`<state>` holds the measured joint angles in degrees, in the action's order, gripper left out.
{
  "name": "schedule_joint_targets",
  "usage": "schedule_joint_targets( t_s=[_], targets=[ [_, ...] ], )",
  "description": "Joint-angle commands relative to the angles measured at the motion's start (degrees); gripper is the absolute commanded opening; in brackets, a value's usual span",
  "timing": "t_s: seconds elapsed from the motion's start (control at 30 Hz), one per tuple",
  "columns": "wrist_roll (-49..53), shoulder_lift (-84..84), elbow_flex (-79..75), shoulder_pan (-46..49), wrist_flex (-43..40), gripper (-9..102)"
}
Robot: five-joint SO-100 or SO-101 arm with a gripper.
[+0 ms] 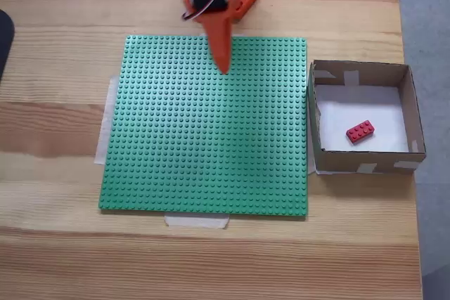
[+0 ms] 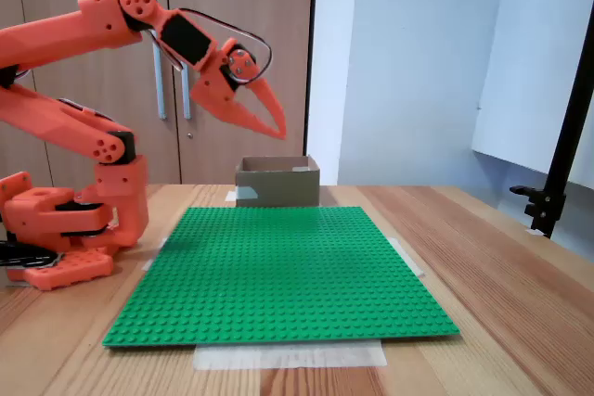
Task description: Pick the red lego block and put it in the box.
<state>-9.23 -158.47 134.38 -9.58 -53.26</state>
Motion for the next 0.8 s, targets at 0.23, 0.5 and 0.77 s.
schedule_joint_targets(
  t_s=[0.23, 0.5, 0.77],
  targets=[
    [3.4, -8.0, 15.4, 4.0, 6.1, -1],
    [8.4, -17.1, 25.8, 5.5, 6.9, -1],
    [10.7, -22.0, 32.8, 6.1, 6.9, -1]
  ],
)
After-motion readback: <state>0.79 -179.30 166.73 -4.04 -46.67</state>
